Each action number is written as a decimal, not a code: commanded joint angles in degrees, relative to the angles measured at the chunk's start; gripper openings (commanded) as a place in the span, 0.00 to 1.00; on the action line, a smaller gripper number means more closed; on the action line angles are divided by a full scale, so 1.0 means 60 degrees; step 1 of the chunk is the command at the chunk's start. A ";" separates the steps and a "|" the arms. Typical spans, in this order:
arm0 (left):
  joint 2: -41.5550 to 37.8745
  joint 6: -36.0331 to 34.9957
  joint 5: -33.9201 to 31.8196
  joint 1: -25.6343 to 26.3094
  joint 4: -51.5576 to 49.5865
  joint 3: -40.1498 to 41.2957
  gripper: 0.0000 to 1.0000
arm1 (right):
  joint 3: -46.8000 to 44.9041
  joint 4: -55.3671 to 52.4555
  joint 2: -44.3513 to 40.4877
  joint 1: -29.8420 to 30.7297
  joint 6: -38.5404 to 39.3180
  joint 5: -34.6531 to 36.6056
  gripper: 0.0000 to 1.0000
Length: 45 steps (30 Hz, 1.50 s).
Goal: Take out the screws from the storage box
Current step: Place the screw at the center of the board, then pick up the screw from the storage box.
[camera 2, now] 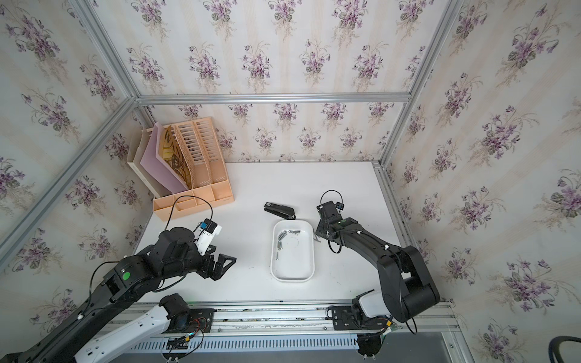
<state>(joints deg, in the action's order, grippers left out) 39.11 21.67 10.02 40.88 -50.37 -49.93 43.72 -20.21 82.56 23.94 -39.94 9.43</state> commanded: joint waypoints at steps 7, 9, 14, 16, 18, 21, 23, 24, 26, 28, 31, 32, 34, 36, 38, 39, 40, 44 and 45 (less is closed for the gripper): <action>-0.0053 0.0036 -0.0055 0.0012 0.0045 0.0016 0.99 | 0.0255 0.0143 0.0838 -0.0094 0.0271 -0.0568 0.00; -0.0017 0.0036 -0.0023 0.0012 0.0046 0.0016 0.99 | 0.0299 0.0155 0.1016 -0.0109 0.0270 -0.0608 0.00; -0.0029 0.0038 -0.0006 0.0039 0.0052 0.0016 0.99 | 0.0402 0.0174 0.1354 -0.0131 0.0329 -0.0771 0.00; -0.0084 0.0049 -0.0015 0.0038 0.0049 0.0012 0.99 | 0.0403 0.0186 0.1399 -0.0144 0.0329 -0.0790 0.00; -0.0103 0.0036 -0.0032 0.0034 0.0049 0.0004 0.99 | 0.0403 0.0187 0.1409 -0.0153 0.0329 -0.0760 0.00; -0.0074 0.0035 -0.0001 0.0058 0.0056 0.0016 0.99 | 0.0403 0.0175 0.1411 -0.0164 0.0311 -0.0712 0.00; -0.0059 0.0036 0.0029 0.0082 0.0046 0.0016 0.99 | 0.0405 0.0181 0.1404 -0.0169 0.0329 -0.0743 0.00; -0.0059 0.0039 0.0025 0.0078 0.0046 0.0005 0.99 | 0.0417 0.0153 0.1392 -0.0181 0.0329 -0.0717 0.02; -0.0089 0.0042 0.0010 0.0081 0.0046 0.0006 0.99 | 0.0407 0.0144 0.1343 -0.0172 0.0315 -0.0679 0.14; -0.0132 0.0050 -0.0008 0.0095 0.0051 0.0015 0.99 | 0.0375 0.0196 0.1248 -0.0168 0.0314 -0.0722 0.26; -0.0134 0.0036 -0.0002 0.0099 0.0049 0.0009 0.99 | 0.0317 0.0228 0.1060 -0.0179 0.0315 -0.0727 0.32; -0.0112 0.0036 0.0000 0.0099 0.0054 0.0009 0.99 | 0.0301 0.0231 0.0981 -0.0172 0.0314 -0.0722 0.32; -0.0096 0.0050 0.0012 0.0096 0.0049 0.0009 0.99 | 0.0226 0.0304 0.0664 -0.0171 0.0340 -0.0810 0.30; -0.0099 0.0036 0.0014 0.0096 0.0049 0.0016 0.99 | 0.0038 0.0521 0.0161 -0.0154 0.0387 -0.0902 0.28; -0.0121 0.0040 -0.0029 0.0099 0.0040 0.0012 0.99 | -0.0190 0.0714 -0.0560 -0.0089 0.0402 -0.0828 0.27; -0.0117 0.0050 -0.0043 0.0092 0.0034 0.0013 0.99 | -0.0301 0.0801 -0.0958 0.0011 0.0425 -0.0743 0.27; -0.0118 0.0050 -0.0058 0.0100 0.0032 0.0014 0.99 | -0.0376 0.0860 -0.1376 0.0167 0.0446 -0.0596 0.27; -0.0060 0.0050 -0.0044 0.0100 0.0031 0.0014 0.99 | -0.0472 0.1120 -0.2598 0.1383 0.0630 0.0297 0.28; -0.0045 0.0051 -0.0044 0.0089 0.0041 0.0020 0.99 | -0.0488 0.1222 -0.2784 0.1735 0.0698 0.0433 0.27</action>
<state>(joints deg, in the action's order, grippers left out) 38.59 21.85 10.02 41.45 -50.39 -49.93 41.08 -15.57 68.90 29.63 -37.28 7.44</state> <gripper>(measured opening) 0.993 0.276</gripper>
